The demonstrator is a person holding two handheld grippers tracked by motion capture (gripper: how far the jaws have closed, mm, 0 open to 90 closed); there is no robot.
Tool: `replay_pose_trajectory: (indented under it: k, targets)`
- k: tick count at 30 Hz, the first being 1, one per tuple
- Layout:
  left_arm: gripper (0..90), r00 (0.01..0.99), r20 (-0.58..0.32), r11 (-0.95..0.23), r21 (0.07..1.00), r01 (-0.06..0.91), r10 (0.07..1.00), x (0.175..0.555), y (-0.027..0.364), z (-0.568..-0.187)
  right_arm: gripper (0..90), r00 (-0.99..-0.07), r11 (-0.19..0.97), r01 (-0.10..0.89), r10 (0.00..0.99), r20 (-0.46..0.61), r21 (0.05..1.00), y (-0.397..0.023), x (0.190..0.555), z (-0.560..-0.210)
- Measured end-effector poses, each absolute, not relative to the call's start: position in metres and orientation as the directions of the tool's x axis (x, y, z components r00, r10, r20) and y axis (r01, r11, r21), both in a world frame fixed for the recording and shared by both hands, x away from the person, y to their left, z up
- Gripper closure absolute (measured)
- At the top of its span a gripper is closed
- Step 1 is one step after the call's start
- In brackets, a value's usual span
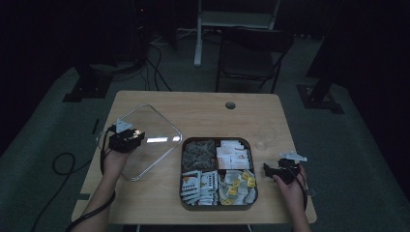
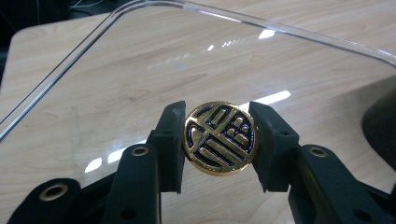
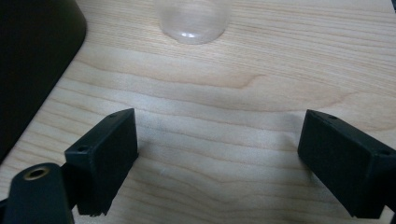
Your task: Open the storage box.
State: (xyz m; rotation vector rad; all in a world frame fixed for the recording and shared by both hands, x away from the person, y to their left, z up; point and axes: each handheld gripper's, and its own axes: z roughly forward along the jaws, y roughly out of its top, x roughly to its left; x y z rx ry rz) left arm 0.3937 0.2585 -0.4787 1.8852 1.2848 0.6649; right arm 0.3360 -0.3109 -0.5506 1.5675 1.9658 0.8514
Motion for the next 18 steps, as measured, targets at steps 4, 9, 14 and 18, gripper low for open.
replay_pose_trajectory:
  k: [4,9,14,18]
  targets:
    - [59.7,0.333,0.017,-0.21,0.806,0.553,0.943,0.399,0.256,-0.489,11.7,-0.227,0.149,0.674,0.974,0.01,0.724,-0.311,0.336,-0.551]
    - [59.8,0.316,0.011,-0.196,0.805,0.56,0.949,0.405,0.253,-0.498,11.7,-0.227,0.149,0.674,0.974,0.01,0.724,-0.311,0.336,-0.551]
    - [59.8,0.303,0.016,-0.197,0.791,0.58,0.953,0.413,0.252,-0.508,11.7,-0.227,0.149,0.674,0.974,0.01,0.724,-0.311,0.336,-0.551]
    - [59.7,0.296,0.022,-0.201,0.781,0.591,0.955,0.42,0.249,-0.518,11.7,-0.227,0.149,0.674,0.974,0.01,0.724,-0.311,0.336,-0.551]
